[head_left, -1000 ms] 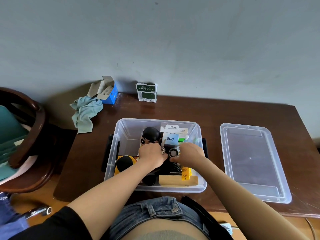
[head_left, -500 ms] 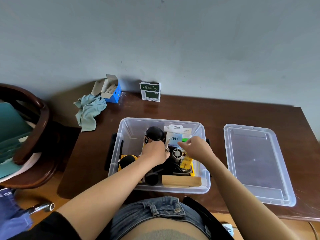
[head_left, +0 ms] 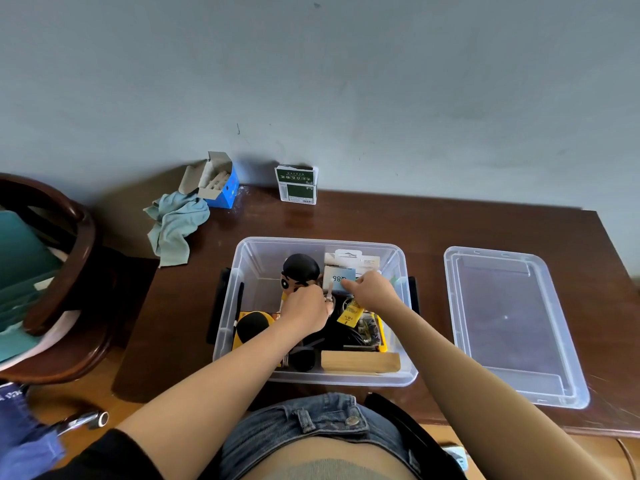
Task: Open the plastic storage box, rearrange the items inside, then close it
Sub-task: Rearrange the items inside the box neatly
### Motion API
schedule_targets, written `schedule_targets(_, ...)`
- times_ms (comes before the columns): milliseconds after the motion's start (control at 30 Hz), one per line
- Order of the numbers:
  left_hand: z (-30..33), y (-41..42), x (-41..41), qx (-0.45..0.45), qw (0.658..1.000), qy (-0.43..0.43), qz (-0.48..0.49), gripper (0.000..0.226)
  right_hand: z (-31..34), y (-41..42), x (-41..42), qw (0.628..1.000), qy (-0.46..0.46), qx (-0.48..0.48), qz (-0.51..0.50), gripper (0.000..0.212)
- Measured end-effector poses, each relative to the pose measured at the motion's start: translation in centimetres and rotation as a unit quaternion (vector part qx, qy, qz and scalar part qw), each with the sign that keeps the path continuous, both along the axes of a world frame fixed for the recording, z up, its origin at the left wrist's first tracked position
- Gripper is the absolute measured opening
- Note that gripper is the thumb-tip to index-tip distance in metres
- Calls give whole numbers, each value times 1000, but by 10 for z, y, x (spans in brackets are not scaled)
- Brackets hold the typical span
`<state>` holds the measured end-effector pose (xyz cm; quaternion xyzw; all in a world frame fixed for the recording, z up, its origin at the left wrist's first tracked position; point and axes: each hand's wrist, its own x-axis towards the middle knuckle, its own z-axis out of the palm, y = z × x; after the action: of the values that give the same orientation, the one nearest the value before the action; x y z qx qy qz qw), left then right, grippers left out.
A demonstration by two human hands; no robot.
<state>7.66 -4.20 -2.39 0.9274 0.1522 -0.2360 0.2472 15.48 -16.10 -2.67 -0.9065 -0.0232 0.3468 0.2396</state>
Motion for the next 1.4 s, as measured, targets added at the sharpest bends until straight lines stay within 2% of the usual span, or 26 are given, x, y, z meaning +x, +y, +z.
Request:
schedule_targets(100, 10, 1, 0, 65, 997, 10, -41, 22, 3, -6, 2, 1000, -23, -3, 18, 48)
schedule_targets(200, 26, 9, 3, 154, 986, -59, -16, 17, 3, -11, 1, 999, -34, -9, 41, 47)
schedule_targets(300, 34, 24, 9, 175, 977, -120, 35, 37, 6, -14, 0, 998, -29, -21, 54, 45)
schedule_targets(367, 31, 34, 13, 154, 981, -103, 48, 55, 12, -15, 2, 997, -37, -34, 59, 45)
schedule_targets(467, 19, 43, 18, 44, 996, -20, 78, 72, 22, -20, 5, 994, -67, -56, 69, 41)
schedule_targets(533, 10, 45, 19, -24, 994, 5, 102, 74, 29, -26, 6, 992, -85, -64, 73, 39)
schedule_targets(600, 5, 46, 19, -53, 991, -9, 125, 69, 34, -33, 8, 991, -92, -65, 70, 40)
schedule_targets(733, -1, 40, 21, -53, 985, -39, 161, 65, 35, -34, 4, 991, -77, -62, 89, 42)
schedule_targets(1000, -10, 35, 19, -32, 979, -59, 195, 79, 21, -13, 4, 996, -28, -26, 85, 48)
schedule_targets(1133, -12, 33, 20, -24, 981, -26, 191, 87, 14, -7, 7, 997, -37, -29, 67, 41)
schedule_targets(1267, -13, 31, 21, -12, 979, -31, 203, 83, 11, -7, 9, 997, -55, -26, 48, 36)
schedule_targets(1400, -18, 23, 19, -46, 970, -15, 239, 82, 11, -7, 6, 996, -59, -39, 55, 27)
